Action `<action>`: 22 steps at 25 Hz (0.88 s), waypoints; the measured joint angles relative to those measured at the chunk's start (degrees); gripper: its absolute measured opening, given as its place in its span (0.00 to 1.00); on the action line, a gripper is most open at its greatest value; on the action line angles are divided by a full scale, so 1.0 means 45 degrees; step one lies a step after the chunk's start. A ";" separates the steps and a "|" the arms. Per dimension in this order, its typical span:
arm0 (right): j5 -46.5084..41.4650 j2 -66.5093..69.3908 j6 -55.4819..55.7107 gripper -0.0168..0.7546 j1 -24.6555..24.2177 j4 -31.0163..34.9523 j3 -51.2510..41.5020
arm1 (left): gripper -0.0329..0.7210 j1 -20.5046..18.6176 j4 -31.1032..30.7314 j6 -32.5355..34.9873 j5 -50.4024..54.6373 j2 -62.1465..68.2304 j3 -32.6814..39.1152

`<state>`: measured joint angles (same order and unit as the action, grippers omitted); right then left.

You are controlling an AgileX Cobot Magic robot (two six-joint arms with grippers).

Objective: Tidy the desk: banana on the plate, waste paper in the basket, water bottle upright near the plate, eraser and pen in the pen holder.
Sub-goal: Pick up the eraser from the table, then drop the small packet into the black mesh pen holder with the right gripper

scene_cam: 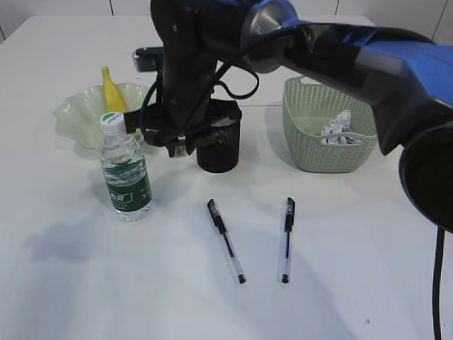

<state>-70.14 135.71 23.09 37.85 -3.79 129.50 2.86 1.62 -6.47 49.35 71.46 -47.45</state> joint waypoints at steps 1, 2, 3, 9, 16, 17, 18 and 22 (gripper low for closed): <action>0.0000 0.0000 0.0000 0.28 0.0000 -0.0175 0.0364 | 0.73 0.0000 0.0000 0.0000 0.0027 0.0000 0.0000; -0.0027 0.0000 0.0000 0.28 -0.0027 -0.0339 0.0693 | 0.73 0.0000 0.0000 0.0000 0.0052 0.0000 0.0000; -0.0049 0.0000 0.0000 0.28 -0.0120 -0.0437 0.0925 | 0.73 0.0000 0.0000 0.0000 0.0076 0.0000 0.0000; -0.0203 0.0000 0.0000 0.28 -0.0735 -0.0693 0.1593 | 0.73 0.0000 0.0000 0.0000 0.0101 0.0000 0.0000; -0.0271 0.0000 0.0000 0.28 -0.1443 -0.1379 0.1643 | 0.73 0.0000 0.0000 0.0000 0.0107 0.0000 0.0000; -0.0271 0.0000 0.0000 0.28 -0.1512 -0.1442 0.1643 | 0.73 0.0000 0.0000 0.0000 0.0107 0.0000 0.0000; -0.0271 0.0000 0.0000 0.28 -0.1581 -0.1505 0.1643 | 0.73 0.0000 0.0000 0.0000 0.0107 0.0000 0.0000; -0.0271 0.0000 0.0000 0.28 -0.1768 -0.1533 0.1643 | 0.73 0.0000 0.0000 0.0000 0.0107 0.0000 0.0000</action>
<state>-71.35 135.71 23.09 29.89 -10.68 136.90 2.86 1.62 -6.47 49.83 71.46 -47.45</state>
